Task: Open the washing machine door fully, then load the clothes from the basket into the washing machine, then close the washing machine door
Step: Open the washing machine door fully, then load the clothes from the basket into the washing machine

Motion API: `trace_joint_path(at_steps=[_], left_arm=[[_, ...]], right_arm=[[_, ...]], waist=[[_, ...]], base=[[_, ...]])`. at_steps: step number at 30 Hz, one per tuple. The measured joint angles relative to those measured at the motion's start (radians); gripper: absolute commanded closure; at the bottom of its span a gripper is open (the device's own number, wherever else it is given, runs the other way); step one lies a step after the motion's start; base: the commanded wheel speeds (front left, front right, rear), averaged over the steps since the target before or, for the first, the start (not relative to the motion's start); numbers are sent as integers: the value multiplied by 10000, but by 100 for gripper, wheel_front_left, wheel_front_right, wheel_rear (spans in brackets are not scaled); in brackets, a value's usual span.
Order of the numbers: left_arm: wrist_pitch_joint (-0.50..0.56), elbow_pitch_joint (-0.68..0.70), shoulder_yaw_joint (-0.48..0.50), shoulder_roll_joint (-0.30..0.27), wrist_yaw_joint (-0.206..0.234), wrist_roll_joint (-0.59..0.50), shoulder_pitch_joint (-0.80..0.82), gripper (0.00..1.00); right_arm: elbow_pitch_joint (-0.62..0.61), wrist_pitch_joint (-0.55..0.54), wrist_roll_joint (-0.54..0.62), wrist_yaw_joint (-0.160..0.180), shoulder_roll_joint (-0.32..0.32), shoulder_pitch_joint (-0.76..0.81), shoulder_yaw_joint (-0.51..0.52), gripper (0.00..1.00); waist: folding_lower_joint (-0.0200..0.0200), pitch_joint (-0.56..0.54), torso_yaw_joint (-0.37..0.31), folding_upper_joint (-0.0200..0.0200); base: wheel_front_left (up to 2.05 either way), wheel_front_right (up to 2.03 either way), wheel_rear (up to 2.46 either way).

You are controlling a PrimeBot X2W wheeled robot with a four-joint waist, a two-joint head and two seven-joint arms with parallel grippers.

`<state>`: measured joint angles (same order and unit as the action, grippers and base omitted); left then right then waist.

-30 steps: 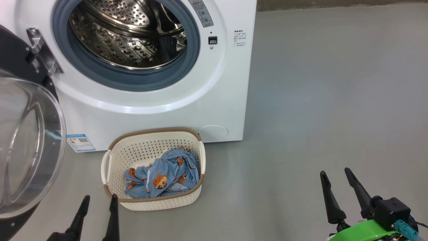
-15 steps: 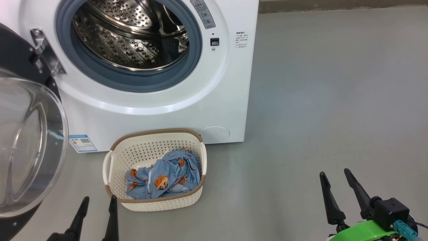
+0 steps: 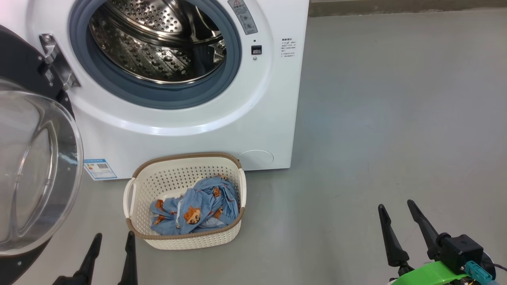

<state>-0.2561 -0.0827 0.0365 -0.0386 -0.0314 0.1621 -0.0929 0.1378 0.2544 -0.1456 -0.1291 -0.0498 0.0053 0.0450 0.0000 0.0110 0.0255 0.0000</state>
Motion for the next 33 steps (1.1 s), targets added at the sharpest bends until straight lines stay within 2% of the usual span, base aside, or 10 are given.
trace_joint_path(at_steps=[17, 33], left_arm=[[0, 2, 10, 0, 4, -10, 6, 0], [2, 242, 8, 0, 107, -13, 175, 0]], right_arm=[[6, 0, 8, 0, 13, 0, 13, 0], [29, 0, -88, 0, 23, -4, 6, 0]], waist=[[0, 150, 36, 0], [1, 370, 96, 0]], base=[[19, -19, 0], [174, -174, 0]])
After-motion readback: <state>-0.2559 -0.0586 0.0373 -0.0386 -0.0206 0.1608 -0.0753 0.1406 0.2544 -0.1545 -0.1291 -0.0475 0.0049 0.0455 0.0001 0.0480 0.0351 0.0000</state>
